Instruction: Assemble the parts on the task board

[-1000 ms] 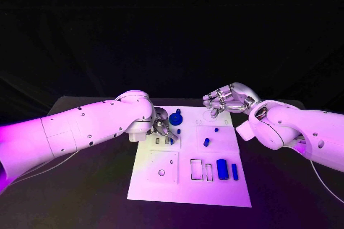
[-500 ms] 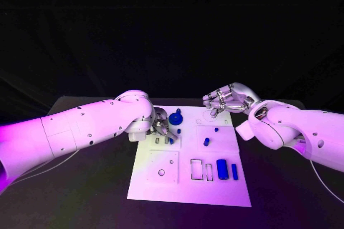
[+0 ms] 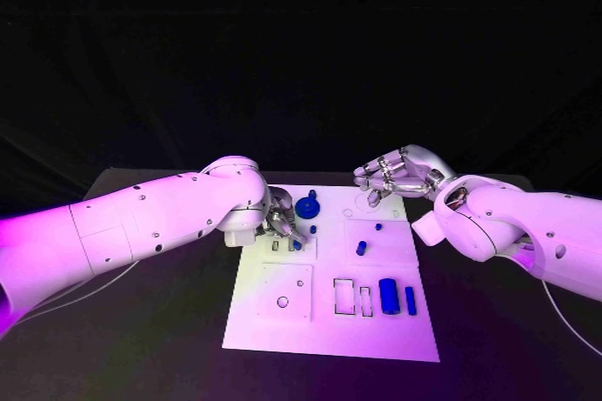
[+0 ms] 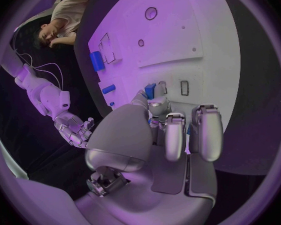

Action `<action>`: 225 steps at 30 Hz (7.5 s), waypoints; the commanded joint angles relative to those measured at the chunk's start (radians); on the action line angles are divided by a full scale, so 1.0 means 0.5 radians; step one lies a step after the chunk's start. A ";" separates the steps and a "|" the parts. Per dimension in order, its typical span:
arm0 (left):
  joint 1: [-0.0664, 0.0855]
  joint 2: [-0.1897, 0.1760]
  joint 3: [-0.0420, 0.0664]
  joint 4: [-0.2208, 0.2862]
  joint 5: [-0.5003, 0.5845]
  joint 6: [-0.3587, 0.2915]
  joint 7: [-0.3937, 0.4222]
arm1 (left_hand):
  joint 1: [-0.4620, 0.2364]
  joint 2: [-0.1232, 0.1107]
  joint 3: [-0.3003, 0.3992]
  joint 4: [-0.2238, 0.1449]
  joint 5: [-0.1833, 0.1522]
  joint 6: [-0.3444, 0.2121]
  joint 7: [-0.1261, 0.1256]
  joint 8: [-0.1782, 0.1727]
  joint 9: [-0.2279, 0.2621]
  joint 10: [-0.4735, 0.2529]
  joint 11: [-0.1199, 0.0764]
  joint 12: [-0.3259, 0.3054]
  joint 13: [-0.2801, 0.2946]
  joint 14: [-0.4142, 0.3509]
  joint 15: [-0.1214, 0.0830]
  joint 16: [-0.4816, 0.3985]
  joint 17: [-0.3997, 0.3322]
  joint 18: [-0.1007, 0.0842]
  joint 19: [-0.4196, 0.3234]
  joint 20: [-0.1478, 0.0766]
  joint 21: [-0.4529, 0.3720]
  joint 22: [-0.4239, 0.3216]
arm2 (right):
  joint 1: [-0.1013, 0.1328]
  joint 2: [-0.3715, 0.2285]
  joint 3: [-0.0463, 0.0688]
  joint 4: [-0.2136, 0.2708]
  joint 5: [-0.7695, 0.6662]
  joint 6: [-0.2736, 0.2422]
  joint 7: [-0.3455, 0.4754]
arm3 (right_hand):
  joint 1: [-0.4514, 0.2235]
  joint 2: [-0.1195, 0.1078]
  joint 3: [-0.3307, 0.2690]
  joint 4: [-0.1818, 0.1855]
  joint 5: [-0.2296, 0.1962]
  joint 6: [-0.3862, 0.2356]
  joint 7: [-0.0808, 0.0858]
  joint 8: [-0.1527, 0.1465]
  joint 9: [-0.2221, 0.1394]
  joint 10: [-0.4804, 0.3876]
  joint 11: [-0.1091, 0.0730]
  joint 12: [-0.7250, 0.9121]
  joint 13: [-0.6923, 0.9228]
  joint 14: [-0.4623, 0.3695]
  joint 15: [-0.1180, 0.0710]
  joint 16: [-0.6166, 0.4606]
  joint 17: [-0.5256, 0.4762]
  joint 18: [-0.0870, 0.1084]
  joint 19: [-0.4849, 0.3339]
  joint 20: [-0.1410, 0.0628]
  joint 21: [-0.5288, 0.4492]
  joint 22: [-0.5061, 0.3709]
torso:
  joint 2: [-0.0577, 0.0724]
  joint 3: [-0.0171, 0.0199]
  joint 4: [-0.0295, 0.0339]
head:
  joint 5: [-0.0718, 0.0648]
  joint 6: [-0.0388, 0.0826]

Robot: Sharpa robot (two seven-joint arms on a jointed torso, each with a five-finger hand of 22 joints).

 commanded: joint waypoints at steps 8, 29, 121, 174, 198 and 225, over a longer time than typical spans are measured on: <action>-0.006 -0.016 -0.004 0.002 0.182 0.021 0.010 | 0.057 -0.292 0.775 -0.003 0.004 0.022 0.040 -0.089 0.023 -0.024 0.017 -0.110 -0.092 0.208 0.005 0.006 0.526 -0.044 0.031 0.017 0.007 0.124 | -0.009 0.007 -0.001 -0.005 -0.016 0.049 -0.006 | 0.001 0.024 -0.017 0.002 0.013 -0.015 -0.004 0.011 -0.001 -0.018 0.001 -0.006 0.005 -0.016 0.000 -0.004 0.008 0.003 -0.012 0.003 -0.010 -0.004 | 0.002 0.0012 0.002 | 0.008 -0.001; -0.008 -0.183 0.004 0.140 0.312 -0.222 0.027 | -0.221 -0.477 1.285 -0.237 -0.011 0.028 0.017 -0.030 0.185 0.030 0.010 -0.071 -0.061 0.208 0.008 0.006 0.526 -0.040 0.030 0.008 0.006 0.129 | -0.013 0.005 -0.001 -0.012 -0.014 0.052 -0.006 | -0.014 0.023 -0.029 0.011 0.027 -0.020 -0.002 0.012 -0.001 -0.022 0.004 -0.006 0.008 -0.021 0.003 -0.003 0.018 0.003 -0.015 0.006 -0.010 -0.005 | 0.001 0.0017 0.006 | 0.027 0.010; -0.096 -0.163 0.005 0.220 -0.093 -0.290 -0.078 | -0.445 -0.510 1.259 -0.268 -0.022 0.081 -0.039 0.078 0.307 0.125 -0.034 0.034 0.036 0.208 -0.030 0.006 0.526 -0.049 0.053 -0.023 0.024 0.171 | -0.014 -0.018 -0.001 0.009 -0.014 0.046 -0.003 | -0.036 0.033 -0.042 0.029 0.050 -0.022 -0.002 0.017 -0.001 -0.025 0.005 -0.003 0.015 -0.027 0.004 0.000 0.032 0.004 -0.019 0.009 -0.009 -0.008 | 0.004 0.0014 0.001 | 0.032 -0.003; -0.094 -0.094 0.005 0.140 -0.170 -0.231 -0.113 | -0.578 -0.505 1.017 -0.164 -0.024 0.141 -0.077 0.154 0.355 0.226 -0.068 0.203 0.202 0.208 -0.060 0.006 0.526 -0.053 0.064 -0.044 0.030 0.191 | -0.013 -0.030 -0.001 0.017 -0.014 0.040 -0.004 | -0.039 0.040 -0.047 0.034 0.082 -0.026 -0.003 0.020 -0.001 -0.030 0.004 -0.002 0.020 -0.032 0.004 0.001 0.044 0.005 -0.021 0.010 -0.008 -0.011 | 0.002 0.0009 0.001 | 0.008 0.002; -0.094 -0.097 0.006 0.130 -0.172 -0.240 -0.124 | -0.664 -0.500 0.715 0.007 -0.026 0.144 -0.077 0.180 0.363 0.228 -0.068 0.222 0.218 0.208 -0.061 0.006 0.526 -0.055 0.070 -0.048 0.032 0.202 | -0.013 -0.037 -0.001 0.017 0.000 0.046 0.003 | -0.081 0.038 -0.086 0.064 0.145 -0.046 0.006 0.021 -0.003 -0.051 0.015 -0.003 0.033 -0.063 0.016 -0.005 0.067 0.003 -0.042 0.021 -0.017 -0.022 | 0.002 -0.0005 0.001 | 0.001 0.016; -0.061 -0.199 0.087 0.184 -0.029 -0.249 -0.017 | -0.576 -0.479 0.293 0.048 -0.023 0.095 -0.059 0.166 0.344 0.155 -0.052 0.138 0.126 0.208 -0.049 0.006 0.526 -0.055 0.070 -0.047 0.029 0.205 | -0.015 -0.022 -0.002 -0.024 0.017 0.045 0.013 | -0.075 0.046 -0.113 0.061 0.242 -0.072 0.022 0.024 -0.007 -0.109 0.034 -0.014 0.027 -0.126 0.037 -0.034 0.083 0.004 -0.087 0.041 -0.045 -0.051 | 0.000 -0.0005 0.002 | 0.014 0.031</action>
